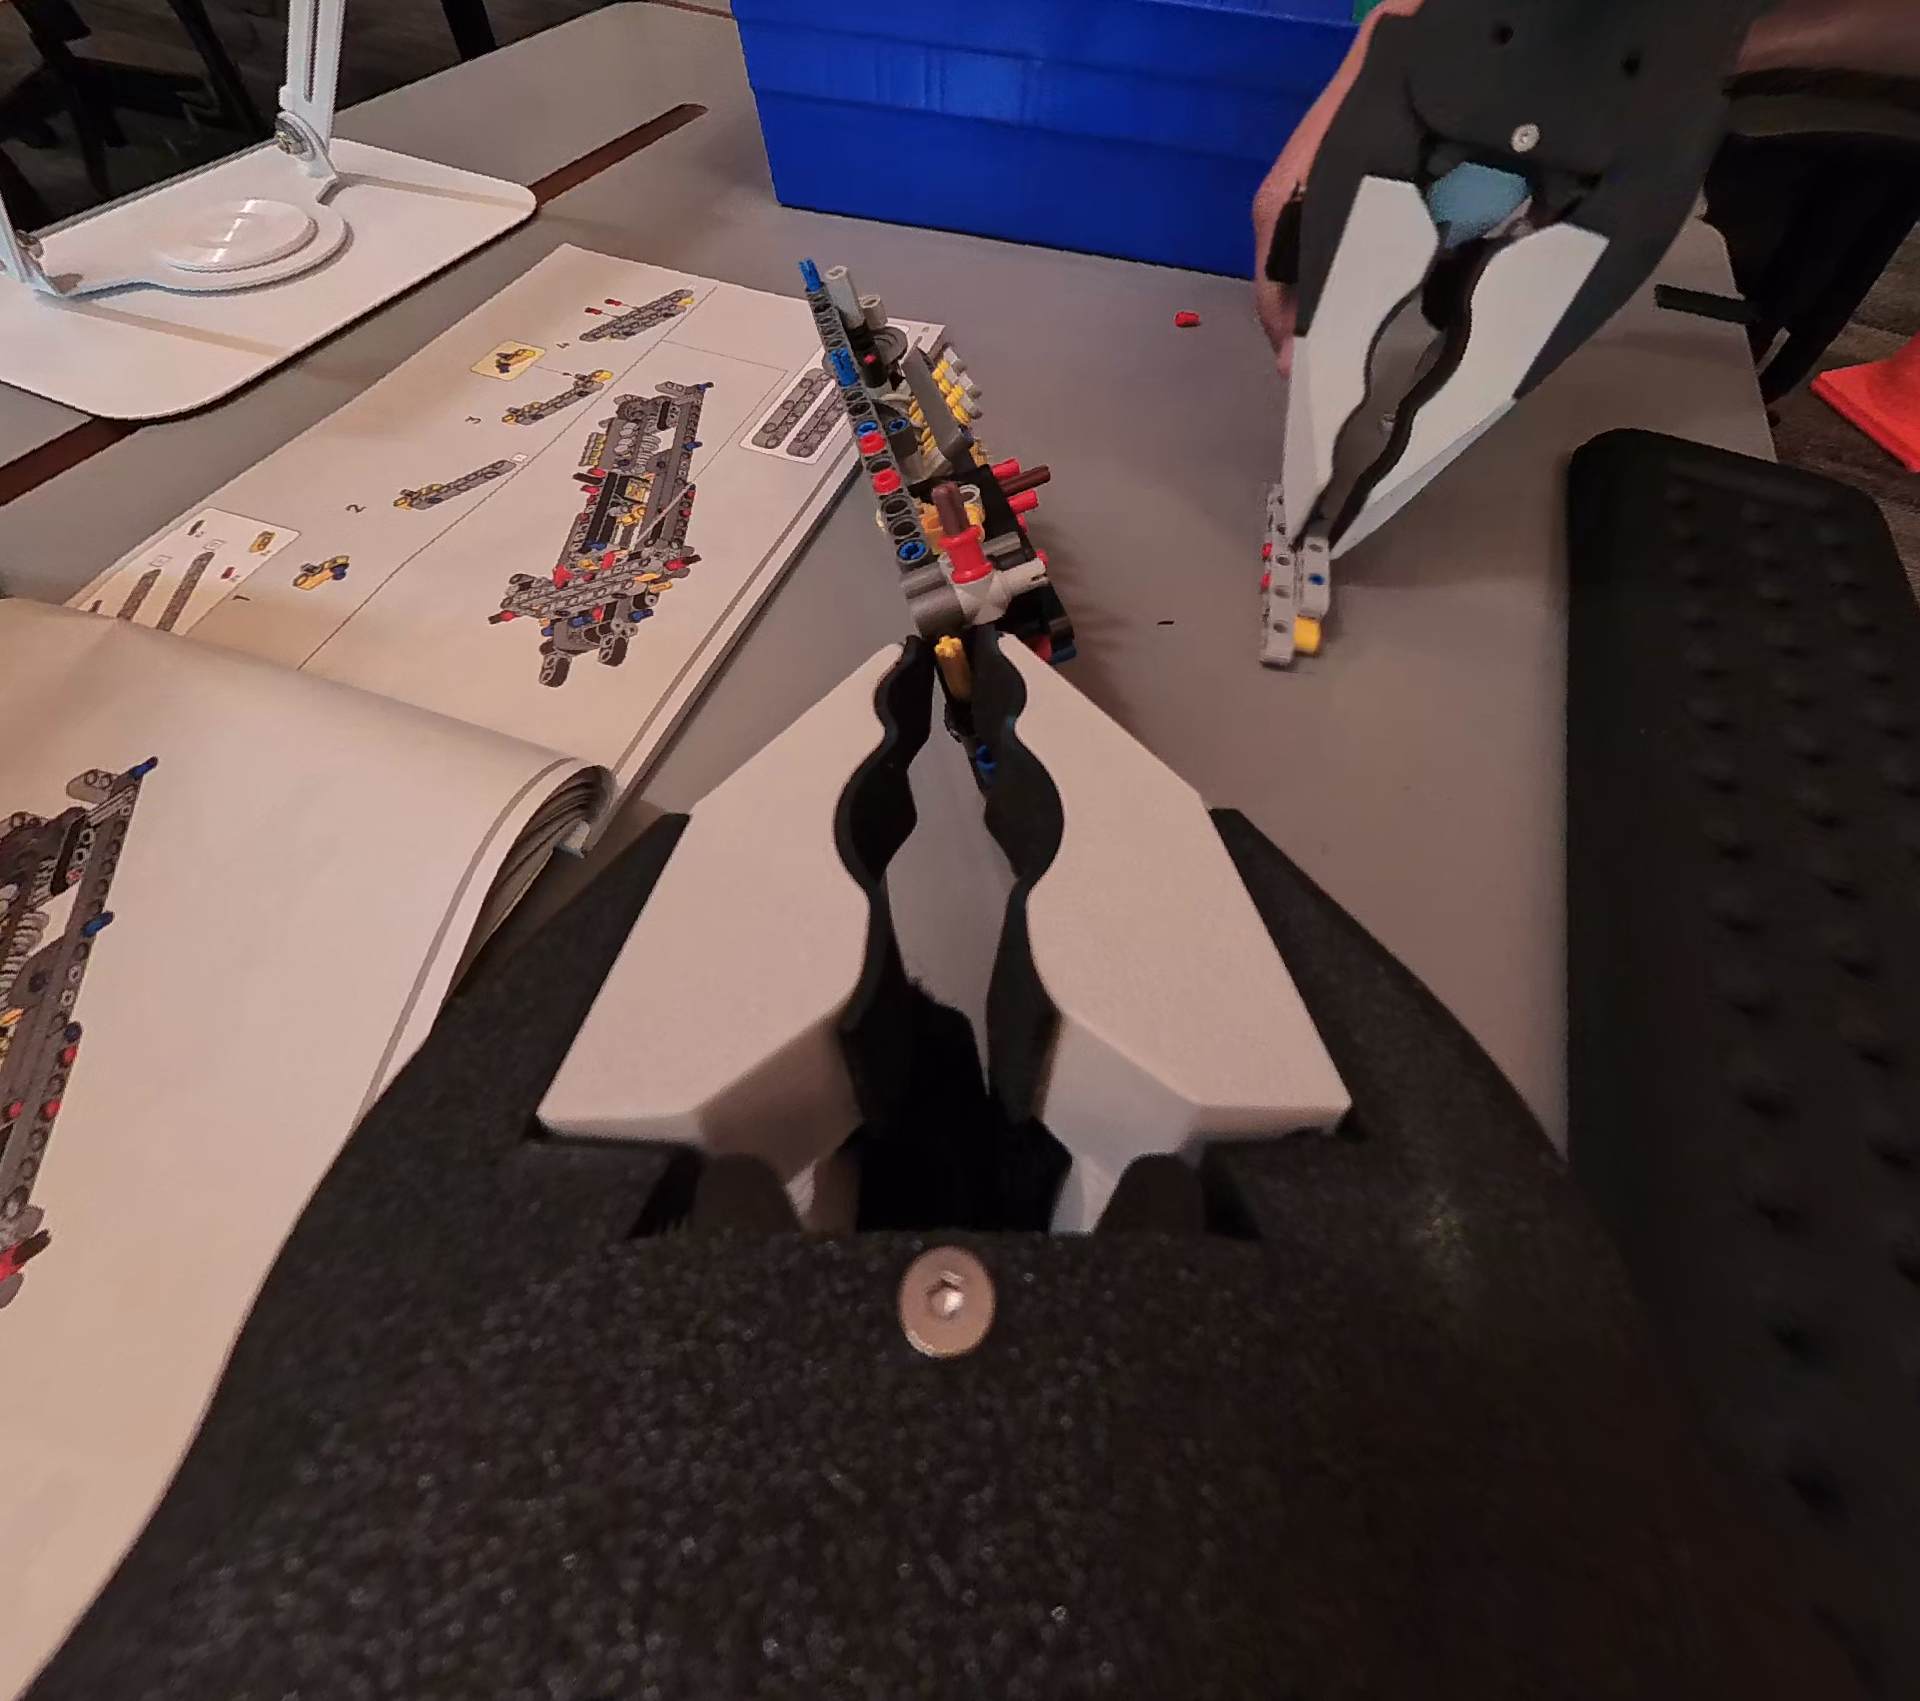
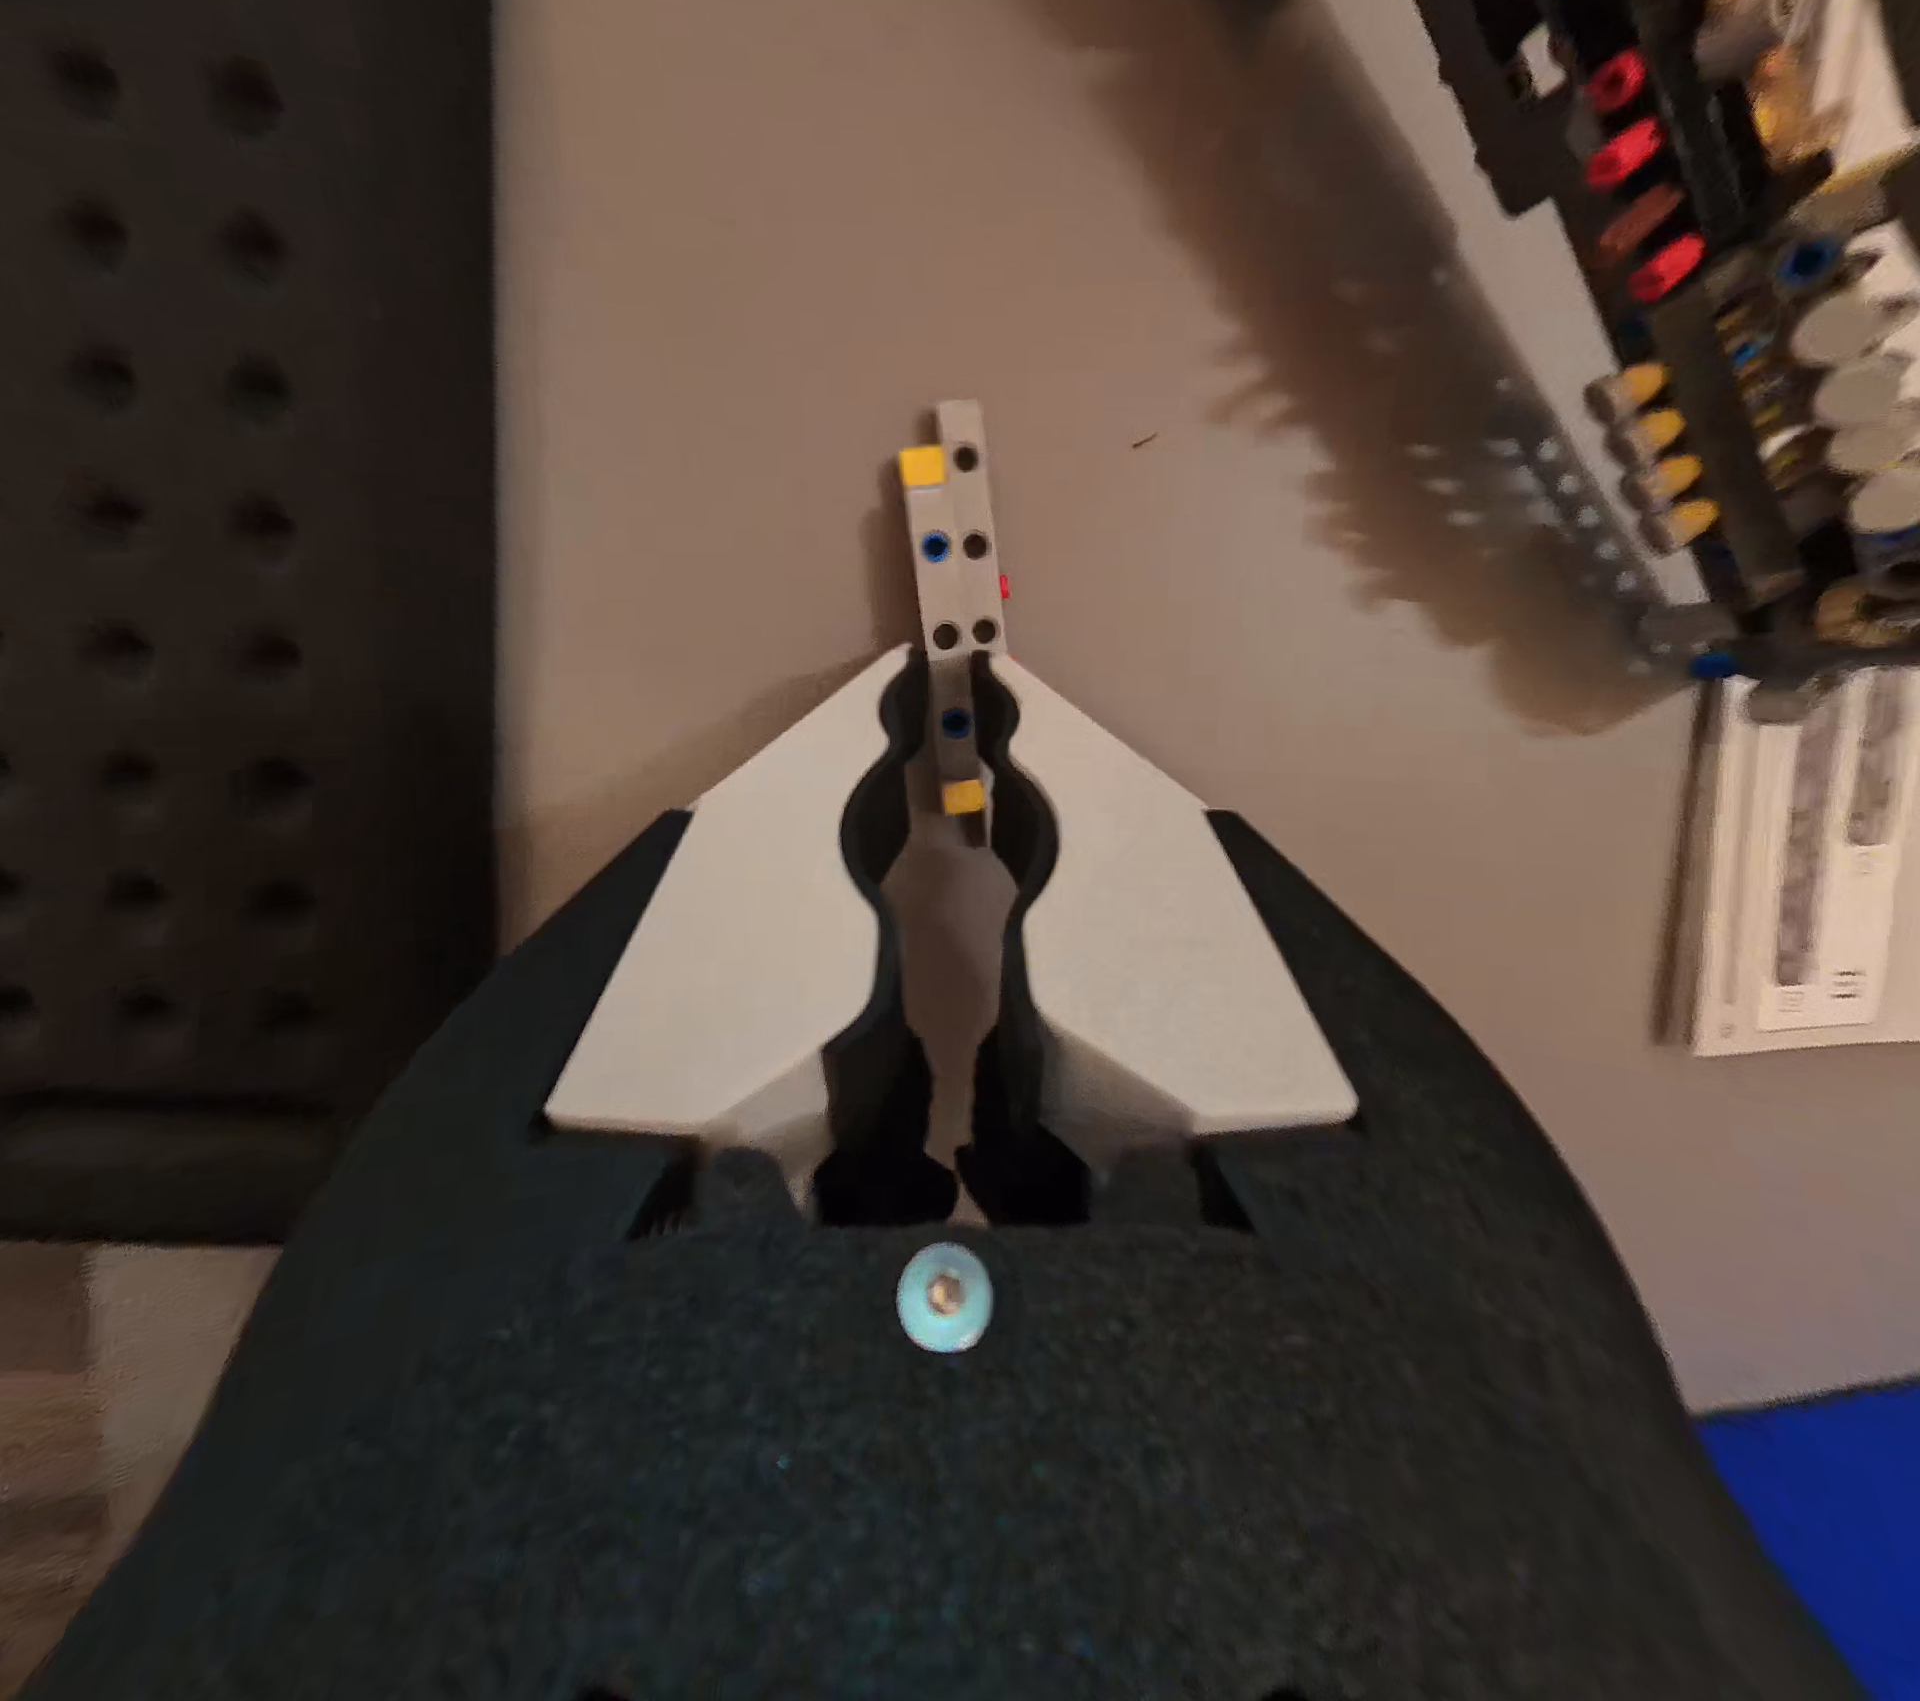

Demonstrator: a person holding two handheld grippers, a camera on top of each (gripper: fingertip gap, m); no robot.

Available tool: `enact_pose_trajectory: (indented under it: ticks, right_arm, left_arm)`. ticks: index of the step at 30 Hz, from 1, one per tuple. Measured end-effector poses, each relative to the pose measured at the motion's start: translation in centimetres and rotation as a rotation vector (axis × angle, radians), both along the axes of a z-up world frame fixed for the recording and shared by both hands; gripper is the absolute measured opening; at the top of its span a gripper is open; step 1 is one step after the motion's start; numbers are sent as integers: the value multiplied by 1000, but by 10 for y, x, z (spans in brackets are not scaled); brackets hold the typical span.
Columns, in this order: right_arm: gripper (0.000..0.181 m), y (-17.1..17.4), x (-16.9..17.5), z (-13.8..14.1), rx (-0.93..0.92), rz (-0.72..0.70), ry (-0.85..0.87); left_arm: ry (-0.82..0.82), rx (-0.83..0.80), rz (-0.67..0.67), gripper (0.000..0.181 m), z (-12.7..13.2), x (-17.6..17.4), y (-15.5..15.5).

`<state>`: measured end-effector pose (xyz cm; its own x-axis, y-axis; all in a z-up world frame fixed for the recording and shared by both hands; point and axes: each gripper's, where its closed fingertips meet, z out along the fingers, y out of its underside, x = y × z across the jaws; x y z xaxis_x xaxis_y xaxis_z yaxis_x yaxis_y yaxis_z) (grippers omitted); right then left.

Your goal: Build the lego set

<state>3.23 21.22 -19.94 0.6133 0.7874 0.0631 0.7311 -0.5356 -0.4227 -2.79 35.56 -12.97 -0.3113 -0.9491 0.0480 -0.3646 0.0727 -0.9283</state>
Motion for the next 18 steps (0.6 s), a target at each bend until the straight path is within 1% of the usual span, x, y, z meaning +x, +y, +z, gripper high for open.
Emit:
enact_pose_trajectory:
  ticks: [2, 3, 5, 8, 10, 13, 15, 18]
  right_arm:
    - [7, 9, 8, 3, 93, 17, -118]
    - [6, 18, 17, 7, 167, 7, -206]
    - [7, 35, 43, 14, 298, -2, -437]
    - [7, 46, 83, 14, 434, 76, -825]
    - [7, 47, 97, 8, 476, 151, -984]
    - [7, 45, 102, 7, 509, 233, -1116]
    - [8, 41, 100, 5, 492, 226, -1094]
    - [8, 34, 96, 3, 476, 185, -982]
  left_arm:
    - [-1, 4, 0, 6, 0, 0, 0]
    - [-2, 7, 1, 6, 0, 0, 0]
    - [-2, 8, 3, 6, 0, 0, 0]
    - [-1, 4, 3, 6, 0, 0, 0]
    - [-1, 6, 4, 6, 0, 0, 1]
    - [-1, 9, 5, 6, 0, 0, 1]
    - [-1, 6, 4, 6, 0, 0, 1]
    - [-1, 6, 2, 6, 0, 0, 0]
